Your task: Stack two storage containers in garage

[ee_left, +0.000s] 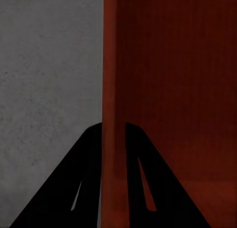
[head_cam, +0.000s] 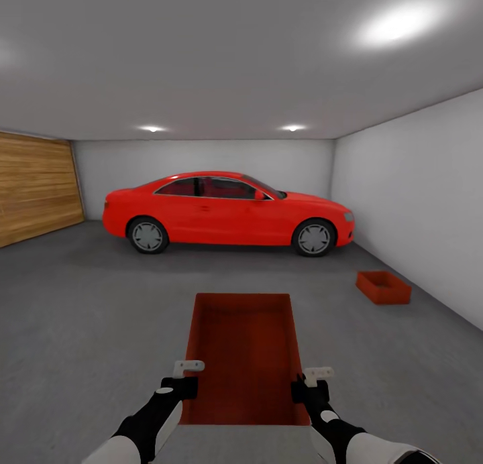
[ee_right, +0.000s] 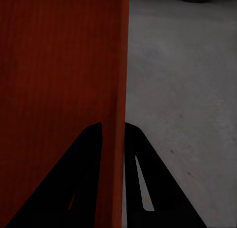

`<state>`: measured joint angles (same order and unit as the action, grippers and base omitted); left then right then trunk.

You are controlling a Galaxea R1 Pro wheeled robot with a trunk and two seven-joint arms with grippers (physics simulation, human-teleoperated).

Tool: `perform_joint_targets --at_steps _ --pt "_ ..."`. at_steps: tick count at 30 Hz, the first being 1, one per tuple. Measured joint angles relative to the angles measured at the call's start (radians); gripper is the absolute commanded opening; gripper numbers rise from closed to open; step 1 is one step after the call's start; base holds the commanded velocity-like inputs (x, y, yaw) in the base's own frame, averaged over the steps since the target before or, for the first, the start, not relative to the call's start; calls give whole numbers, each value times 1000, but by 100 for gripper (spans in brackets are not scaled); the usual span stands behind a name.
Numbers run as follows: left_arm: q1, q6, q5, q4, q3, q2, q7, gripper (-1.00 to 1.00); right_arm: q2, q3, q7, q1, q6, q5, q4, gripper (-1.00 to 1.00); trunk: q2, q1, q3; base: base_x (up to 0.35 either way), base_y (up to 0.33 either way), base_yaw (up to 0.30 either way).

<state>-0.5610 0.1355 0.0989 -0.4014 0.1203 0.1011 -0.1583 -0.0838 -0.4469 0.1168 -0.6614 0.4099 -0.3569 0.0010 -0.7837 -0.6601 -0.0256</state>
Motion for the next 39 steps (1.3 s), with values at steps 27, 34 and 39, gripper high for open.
perform_joint_targets --at_steps 27,34,39 --pt "0 0 0 1 0 0 0 -100 0 0 0 0 0 0 0 -100 0 0 0 321 10 0" --pt "0 0 -1 1 -1 0 1 -100 0 -1 0 0 0 -1 0 -100 0 0 0 321 69 0" --pt "0 0 0 1 -1 0 0 -100 0 -1 0 0 -1 -1 0 -100 0 0 0 321 71 0"
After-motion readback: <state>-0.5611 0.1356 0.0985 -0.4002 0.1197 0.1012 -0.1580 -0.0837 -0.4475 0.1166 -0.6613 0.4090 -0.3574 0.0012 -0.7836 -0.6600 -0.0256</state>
